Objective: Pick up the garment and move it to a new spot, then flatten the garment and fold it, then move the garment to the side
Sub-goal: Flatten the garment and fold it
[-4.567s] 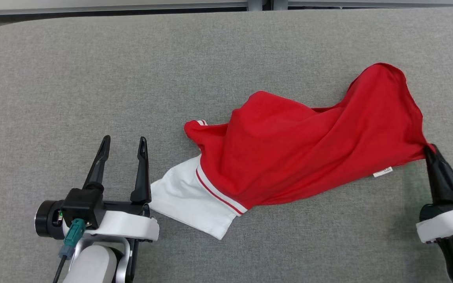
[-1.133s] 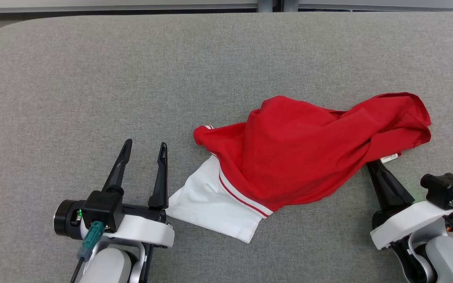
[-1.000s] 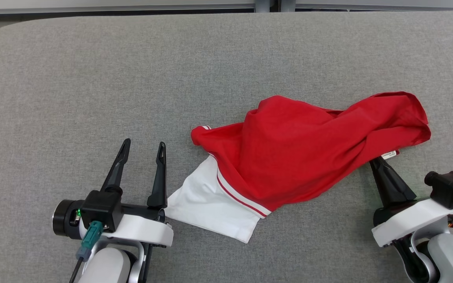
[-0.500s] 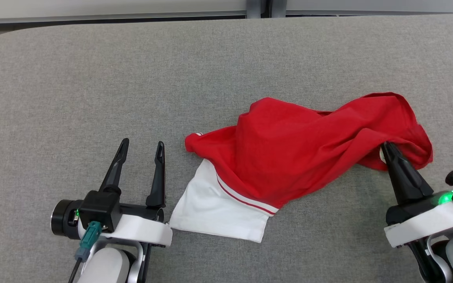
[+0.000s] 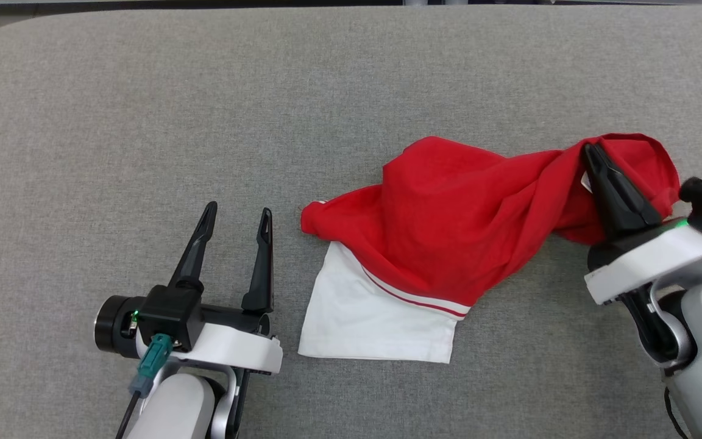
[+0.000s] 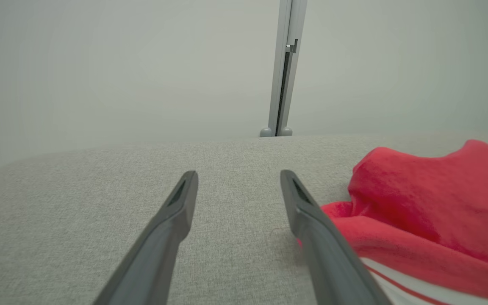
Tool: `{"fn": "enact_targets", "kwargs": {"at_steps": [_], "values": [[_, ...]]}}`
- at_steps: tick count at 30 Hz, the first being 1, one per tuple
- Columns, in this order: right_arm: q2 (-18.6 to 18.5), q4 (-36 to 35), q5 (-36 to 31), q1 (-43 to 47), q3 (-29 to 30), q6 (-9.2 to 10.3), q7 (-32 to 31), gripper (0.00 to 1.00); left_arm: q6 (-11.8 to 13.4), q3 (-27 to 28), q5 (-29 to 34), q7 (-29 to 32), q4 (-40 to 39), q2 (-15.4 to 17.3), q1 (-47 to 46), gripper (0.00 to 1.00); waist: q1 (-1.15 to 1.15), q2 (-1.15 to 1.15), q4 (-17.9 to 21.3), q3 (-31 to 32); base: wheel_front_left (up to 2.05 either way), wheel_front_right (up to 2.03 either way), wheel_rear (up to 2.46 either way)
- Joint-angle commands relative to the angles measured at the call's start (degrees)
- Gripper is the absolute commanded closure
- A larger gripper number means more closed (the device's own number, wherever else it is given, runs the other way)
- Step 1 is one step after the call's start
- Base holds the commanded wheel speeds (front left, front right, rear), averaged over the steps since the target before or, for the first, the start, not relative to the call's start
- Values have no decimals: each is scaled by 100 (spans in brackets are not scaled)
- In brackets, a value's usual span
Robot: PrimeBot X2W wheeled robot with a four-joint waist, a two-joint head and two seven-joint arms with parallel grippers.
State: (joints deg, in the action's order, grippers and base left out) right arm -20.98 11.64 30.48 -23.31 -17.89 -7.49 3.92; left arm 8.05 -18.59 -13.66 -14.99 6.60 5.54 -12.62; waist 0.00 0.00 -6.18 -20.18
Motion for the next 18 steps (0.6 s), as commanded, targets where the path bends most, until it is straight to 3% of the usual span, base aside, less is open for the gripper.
{"fn": "enact_targets", "kwargs": {"at_steps": [1,7,8,10,11,18], "values": [[-1,117,23,-139,-60,0,28,100,-19,9,16,-24,12,10,-89,0,0,0,-59,-67,0,0,0],[35,1290,378,-846,-598,0,260,100,-44,-24,18,-24,65,-73,-146,0,0,0,-129,-172,0,0,0],[25,1412,432,-898,-675,0,328,87,-48,-23,19,-24,74,-87,-161,0,0,0,-130,-174,0,0,0],[0,1551,520,-963,-843,0,470,39,-45,-8,21,-24,94,-102,-172,0,0,0,-119,-161,0,0,0],[-33,1570,557,-969,-908,0,568,0,-43,11,25,-24,101,-105,-162,0,0,0,-103,-144,0,0,0],[-307,1128,578,-484,-837,0,980,0,-67,120,51,-23,141,-100,13,0,0,0,84,47,0,0,0]]}}
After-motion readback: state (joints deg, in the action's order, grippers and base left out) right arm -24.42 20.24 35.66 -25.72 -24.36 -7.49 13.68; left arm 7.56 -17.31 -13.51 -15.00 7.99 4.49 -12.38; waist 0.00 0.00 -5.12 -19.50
